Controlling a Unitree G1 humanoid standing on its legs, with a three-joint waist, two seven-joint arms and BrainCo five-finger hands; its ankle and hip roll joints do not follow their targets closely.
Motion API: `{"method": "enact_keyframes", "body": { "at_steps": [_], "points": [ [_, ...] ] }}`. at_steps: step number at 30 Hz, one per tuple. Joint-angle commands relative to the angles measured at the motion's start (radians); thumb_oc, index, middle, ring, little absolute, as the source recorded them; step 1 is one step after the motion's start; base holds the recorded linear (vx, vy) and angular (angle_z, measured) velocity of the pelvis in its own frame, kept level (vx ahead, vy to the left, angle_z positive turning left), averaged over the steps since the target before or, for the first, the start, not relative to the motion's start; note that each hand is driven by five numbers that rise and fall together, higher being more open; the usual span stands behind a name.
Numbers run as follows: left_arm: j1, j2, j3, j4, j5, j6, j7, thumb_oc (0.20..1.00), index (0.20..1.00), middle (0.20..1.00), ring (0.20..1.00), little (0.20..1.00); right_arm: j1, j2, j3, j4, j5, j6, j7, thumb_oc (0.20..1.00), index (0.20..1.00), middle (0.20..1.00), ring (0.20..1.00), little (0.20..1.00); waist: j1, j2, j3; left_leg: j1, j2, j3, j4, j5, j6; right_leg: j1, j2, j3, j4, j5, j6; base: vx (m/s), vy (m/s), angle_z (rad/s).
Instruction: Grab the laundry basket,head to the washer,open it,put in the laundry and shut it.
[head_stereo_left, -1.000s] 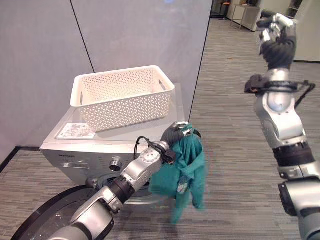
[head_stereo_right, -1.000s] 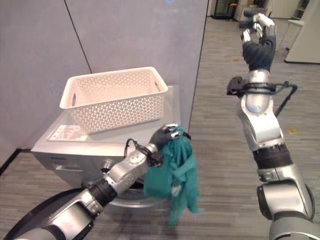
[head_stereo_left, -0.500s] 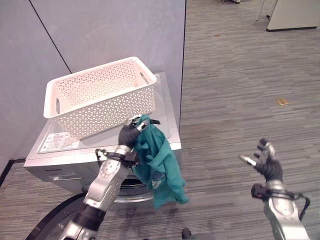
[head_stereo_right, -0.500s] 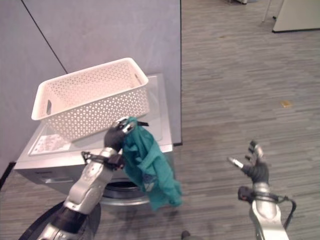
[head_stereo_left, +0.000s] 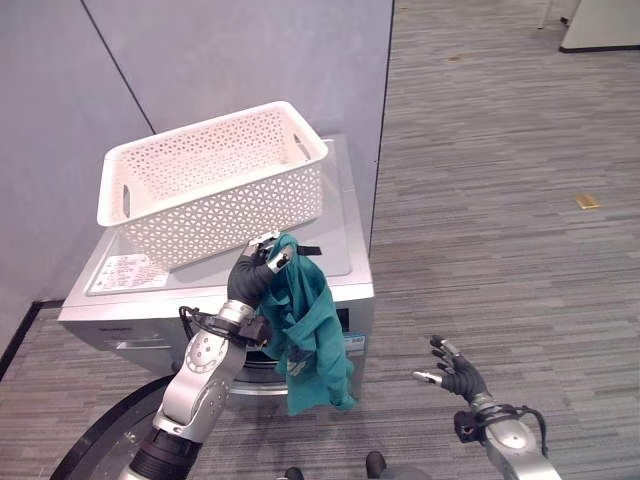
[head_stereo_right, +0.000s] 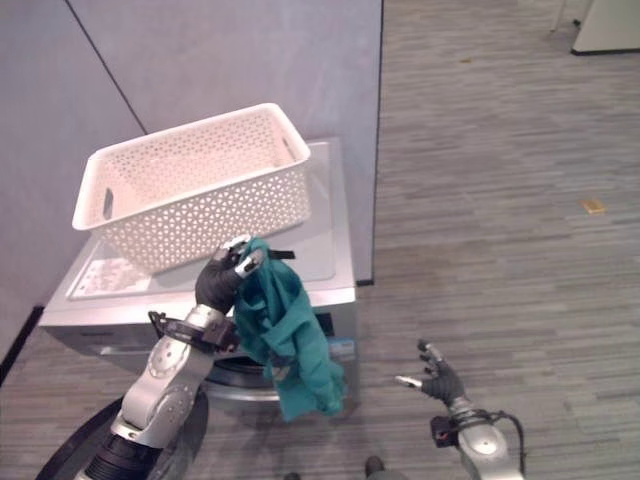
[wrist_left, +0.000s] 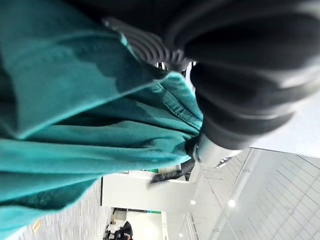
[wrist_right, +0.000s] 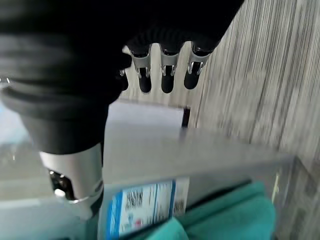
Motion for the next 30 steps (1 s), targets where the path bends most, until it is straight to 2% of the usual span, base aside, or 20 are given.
{"method": "enact_keyframes", "body": {
  "at_steps": [1, 4, 8, 16, 20, 26, 27, 28, 29, 30],
  "points": [
    [-0.075, 0.016, -0.019, 0.007, -0.001, -0.081, -0.017, 0.200, 0.200, 0.200, 0.200, 0.200, -0.058, 0.013, 0.032, 0.020, 0.003, -0.023, 0.010, 1.000, 1.000, 1.000, 1.000, 1.000, 0.018, -0.014, -0.077, -0.206, 0.007, -0.073, 0.031, 0.116, -0.022, 0.025, -0.023, -0.073, 0.076, -0.175, 0.020, 0.00, -0.006, 0.06],
    [-0.072, 0.017, -0.050, 0.000, -0.020, -0.076, -0.026, 0.200, 0.200, 0.200, 0.200, 0.200, -0.162, 0.057, 0.118, 0.152, 0.011, -0.018, -0.006, 1.000, 1.000, 1.000, 1.000, 1.000, 0.042, 0.002, -0.074, -0.210, -0.003, -0.091, 0.035, 0.120, -0.022, 0.038, -0.022, -0.088, 0.070, -0.178, 0.014, 0.01, 0.003, 0.32],
    [-0.069, 0.016, -0.081, -0.009, -0.032, -0.072, -0.028, 0.200, 0.200, 0.200, 0.200, 0.200, -0.233, 0.090, 0.163, 0.233, 0.028, -0.011, -0.024, 1.000, 1.000, 1.000, 1.000, 1.000, 0.062, 0.021, -0.071, -0.216, -0.015, -0.109, 0.039, 0.124, -0.023, 0.046, -0.023, -0.106, 0.066, -0.182, 0.011, 0.01, 0.012, 0.16],
    [-0.056, 0.013, -0.116, -0.010, -0.043, -0.065, -0.012, 0.200, 0.200, 0.200, 0.200, 0.200, -0.305, 0.145, 0.195, 0.322, 0.065, -0.006, -0.065, 1.000, 1.000, 1.000, 1.000, 1.000, 0.087, 0.060, -0.066, -0.218, -0.042, -0.152, 0.026, 0.132, -0.021, 0.053, -0.027, -0.130, 0.072, -0.194, 0.005, 0.02, 0.017, 0.17],
    [-0.077, 0.005, -0.134, 0.000, -0.041, -0.065, 0.004, 0.200, 0.200, 0.200, 0.200, 0.200, -0.346, 0.179, 0.215, 0.363, 0.083, -0.008, -0.077, 1.000, 1.000, 1.000, 1.000, 1.000, 0.091, 0.064, -0.066, -0.215, -0.047, -0.168, 0.024, 0.134, -0.019, 0.053, -0.023, -0.137, 0.088, -0.202, 0.000, 0.01, -0.009, 0.09],
    [-0.107, -0.002, -0.155, 0.025, -0.020, -0.055, 0.026, 0.200, 0.200, 0.200, 0.200, 0.200, -0.297, 0.190, 0.256, 0.273, 0.080, 0.018, -0.060, 1.000, 1.000, 1.000, 1.000, 1.000, 0.083, 0.043, -0.057, -0.220, -0.038, -0.170, 0.037, 0.143, -0.023, 0.039, -0.011, -0.150, 0.134, -0.223, -0.012, -0.03, -0.039, 0.12],
    [-0.086, 0.005, -0.118, 0.022, -0.002, -0.038, 0.035, 0.200, 0.200, 0.200, 0.200, 0.200, -0.172, 0.170, 0.216, 0.213, 0.066, 0.059, -0.053, 1.000, 1.000, 1.000, 1.000, 1.000, 0.072, 0.020, -0.047, -0.233, -0.027, -0.149, 0.054, 0.148, -0.028, 0.031, -0.008, -0.153, 0.128, -0.217, -0.011, -0.06, -0.046, -0.02],
    [-0.067, 0.010, -0.092, 0.013, 0.004, -0.034, 0.033, 0.200, 0.200, 0.200, 0.200, 0.200, -0.111, 0.156, 0.184, 0.194, 0.055, 0.073, -0.049, 1.000, 1.000, 1.000, 1.000, 1.000, 0.067, 0.011, -0.042, -0.242, -0.025, -0.142, 0.060, 0.150, -0.031, 0.027, -0.011, -0.151, 0.121, -0.211, -0.007, -0.14, -0.042, -0.18],
    [-0.042, 0.014, -0.049, 0.005, 0.010, -0.030, 0.028, 0.200, 0.200, 0.200, 0.200, 0.200, 0.010, 0.120, 0.098, 0.157, 0.046, 0.088, -0.051, 1.000, 1.000, 1.000, 1.000, 1.000, 0.052, -0.022, -0.024, -0.284, -0.026, -0.123, 0.097, 0.154, -0.046, 0.015, -0.038, -0.153, 0.098, -0.183, 0.010, -0.09, -0.002, -0.25],
    [-0.042, 0.013, -0.050, 0.005, 0.010, -0.030, 0.028, 0.200, 0.200, 0.200, 0.200, 0.200, 0.013, 0.120, 0.097, 0.155, 0.046, 0.089, -0.051, 1.000, 1.000, 1.000, 1.000, 1.000, 0.052, -0.021, -0.027, -0.288, -0.026, -0.123, 0.101, 0.152, -0.046, 0.013, -0.038, -0.153, 0.097, -0.183, 0.010, -0.15, 0.006, -0.42]
  ]
}}
